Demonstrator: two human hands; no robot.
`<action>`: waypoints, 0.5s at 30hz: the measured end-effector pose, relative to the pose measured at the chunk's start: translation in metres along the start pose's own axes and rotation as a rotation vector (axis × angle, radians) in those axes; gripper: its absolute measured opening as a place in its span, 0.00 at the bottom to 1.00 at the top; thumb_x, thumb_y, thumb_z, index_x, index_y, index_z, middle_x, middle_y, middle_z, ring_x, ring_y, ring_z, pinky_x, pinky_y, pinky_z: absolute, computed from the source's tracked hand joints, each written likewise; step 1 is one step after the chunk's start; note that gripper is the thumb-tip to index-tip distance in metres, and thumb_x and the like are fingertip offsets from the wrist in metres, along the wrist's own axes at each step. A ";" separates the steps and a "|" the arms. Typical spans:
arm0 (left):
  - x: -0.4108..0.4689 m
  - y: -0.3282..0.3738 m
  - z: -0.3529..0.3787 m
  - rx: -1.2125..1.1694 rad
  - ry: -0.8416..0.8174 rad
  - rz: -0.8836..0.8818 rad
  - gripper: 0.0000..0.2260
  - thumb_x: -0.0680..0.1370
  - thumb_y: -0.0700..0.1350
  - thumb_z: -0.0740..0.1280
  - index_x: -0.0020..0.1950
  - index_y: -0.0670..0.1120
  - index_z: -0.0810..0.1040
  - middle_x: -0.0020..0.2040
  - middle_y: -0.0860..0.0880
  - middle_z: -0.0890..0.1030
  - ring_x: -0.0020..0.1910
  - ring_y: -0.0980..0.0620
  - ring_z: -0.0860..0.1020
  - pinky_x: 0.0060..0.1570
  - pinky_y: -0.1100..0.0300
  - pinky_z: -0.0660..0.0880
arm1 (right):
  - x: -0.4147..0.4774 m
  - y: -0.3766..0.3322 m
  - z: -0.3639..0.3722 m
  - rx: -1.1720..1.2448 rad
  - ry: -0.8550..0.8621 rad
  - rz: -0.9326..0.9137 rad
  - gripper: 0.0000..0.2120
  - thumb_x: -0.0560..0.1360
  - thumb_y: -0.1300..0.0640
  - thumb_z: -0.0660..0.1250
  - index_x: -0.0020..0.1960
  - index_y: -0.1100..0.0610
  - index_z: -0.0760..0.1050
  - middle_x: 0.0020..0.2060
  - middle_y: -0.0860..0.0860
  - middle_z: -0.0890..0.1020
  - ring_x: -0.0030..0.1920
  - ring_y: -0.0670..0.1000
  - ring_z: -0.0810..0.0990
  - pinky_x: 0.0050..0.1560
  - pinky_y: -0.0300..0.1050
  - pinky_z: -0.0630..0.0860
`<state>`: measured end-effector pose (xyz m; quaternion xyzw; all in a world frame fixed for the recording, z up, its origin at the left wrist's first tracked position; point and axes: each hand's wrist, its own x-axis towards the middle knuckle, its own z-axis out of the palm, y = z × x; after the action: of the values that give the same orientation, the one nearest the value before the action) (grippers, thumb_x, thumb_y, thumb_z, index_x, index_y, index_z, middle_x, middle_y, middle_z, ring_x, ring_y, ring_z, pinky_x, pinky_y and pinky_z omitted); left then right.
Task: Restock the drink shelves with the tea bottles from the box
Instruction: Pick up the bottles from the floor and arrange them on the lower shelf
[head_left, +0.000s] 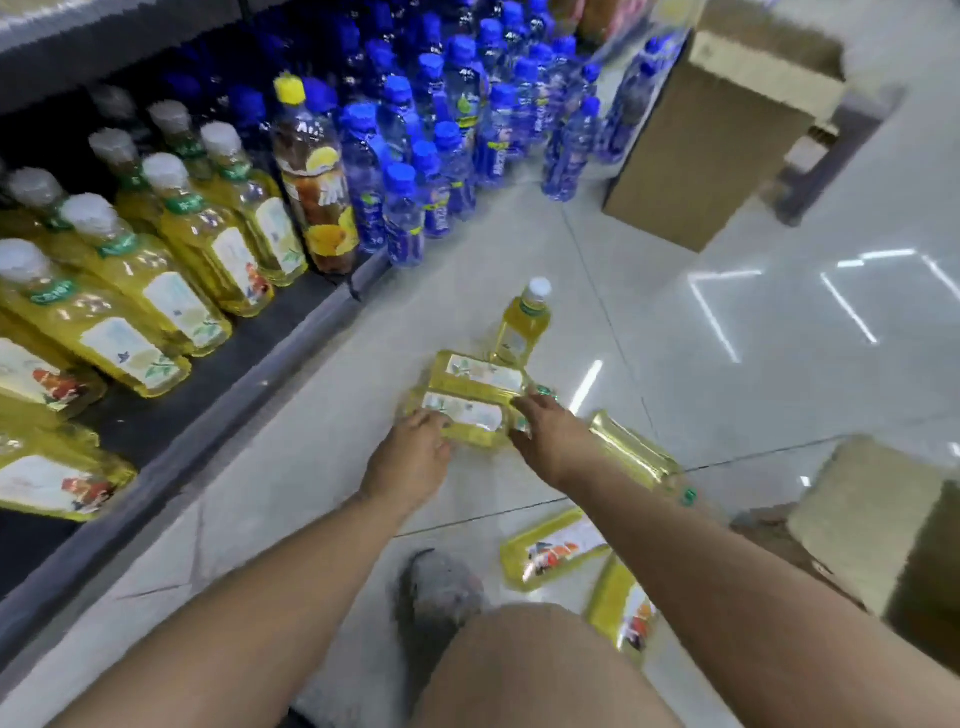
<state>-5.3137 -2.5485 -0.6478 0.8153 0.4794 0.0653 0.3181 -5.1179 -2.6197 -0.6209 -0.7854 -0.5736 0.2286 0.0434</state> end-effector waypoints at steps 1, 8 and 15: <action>-0.003 0.014 0.017 0.013 -0.064 0.049 0.14 0.79 0.49 0.67 0.63 0.46 0.78 0.63 0.48 0.77 0.63 0.45 0.75 0.59 0.52 0.75 | -0.019 0.026 0.002 0.004 0.003 0.063 0.22 0.80 0.49 0.61 0.72 0.52 0.67 0.69 0.53 0.71 0.63 0.59 0.76 0.58 0.51 0.75; -0.026 0.061 0.127 0.210 -0.520 0.227 0.23 0.78 0.55 0.66 0.72 0.52 0.68 0.68 0.50 0.72 0.66 0.47 0.72 0.60 0.52 0.74 | -0.141 0.139 0.055 0.180 -0.061 0.542 0.25 0.80 0.51 0.63 0.75 0.49 0.63 0.69 0.55 0.69 0.62 0.58 0.76 0.58 0.50 0.75; -0.013 0.055 0.192 0.215 -0.633 0.166 0.39 0.74 0.61 0.69 0.78 0.50 0.56 0.71 0.48 0.68 0.68 0.46 0.68 0.63 0.51 0.72 | -0.125 0.165 0.115 0.517 -0.106 1.035 0.40 0.71 0.46 0.74 0.73 0.58 0.56 0.64 0.60 0.75 0.62 0.61 0.77 0.58 0.54 0.77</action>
<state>-5.2008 -2.6657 -0.7651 0.8603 0.2932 -0.2160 0.3567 -5.0488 -2.8134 -0.7391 -0.9149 -0.0417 0.3918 0.0878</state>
